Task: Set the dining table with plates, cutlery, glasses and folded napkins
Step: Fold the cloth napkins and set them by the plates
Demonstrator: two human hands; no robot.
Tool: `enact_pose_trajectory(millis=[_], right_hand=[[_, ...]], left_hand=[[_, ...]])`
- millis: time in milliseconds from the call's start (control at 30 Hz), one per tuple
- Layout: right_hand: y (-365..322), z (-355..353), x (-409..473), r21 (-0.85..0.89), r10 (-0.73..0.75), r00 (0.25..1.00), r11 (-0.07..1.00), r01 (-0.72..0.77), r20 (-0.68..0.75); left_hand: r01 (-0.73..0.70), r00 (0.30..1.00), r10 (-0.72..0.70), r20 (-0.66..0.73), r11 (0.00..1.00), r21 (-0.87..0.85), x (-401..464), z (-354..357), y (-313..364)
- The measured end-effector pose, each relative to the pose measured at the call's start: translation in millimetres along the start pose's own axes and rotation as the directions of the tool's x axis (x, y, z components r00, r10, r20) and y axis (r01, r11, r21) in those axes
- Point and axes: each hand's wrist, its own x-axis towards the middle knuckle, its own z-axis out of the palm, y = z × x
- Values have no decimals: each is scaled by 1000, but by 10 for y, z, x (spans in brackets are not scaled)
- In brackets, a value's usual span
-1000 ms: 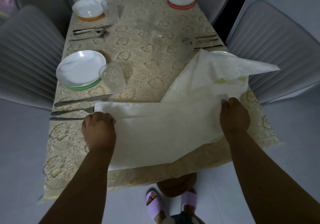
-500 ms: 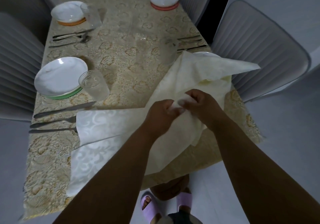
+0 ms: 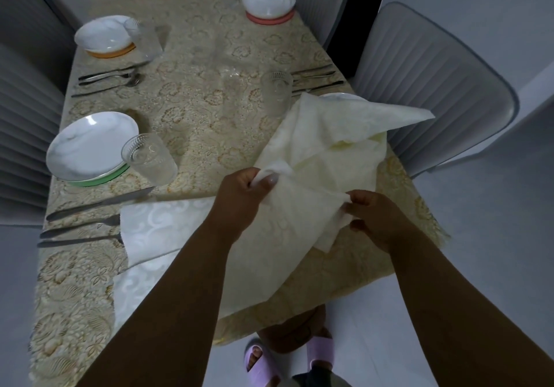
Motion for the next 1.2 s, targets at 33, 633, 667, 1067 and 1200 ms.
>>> enact_pose_trajectory(millis=[33, 633, 667, 1067, 1200], right_hand=[[-37, -18, -16, 83, -3, 999, 997, 0, 33], [-15, -423, 133, -701, 293, 916, 592, -398, -273], [20, -366, 188, -720, 170, 930, 593, -362, -327], [23, 273, 489, -912, 49, 987, 391, 122, 153], [-89, 102, 369, -902, -177, 978, 395, 173, 110]], left_hand=[[9, 1000, -9, 1, 999, -35, -6, -1, -1], [-106, 994, 111, 17, 872, 478, -74, 134, -423], [-88, 987, 144, -65, 845, 528, -84, 36, -500], [256, 945, 20, -327, 578, 775, -57, -694, -828], [74, 972, 127, -198, 634, 769, -173, -746, -942]])
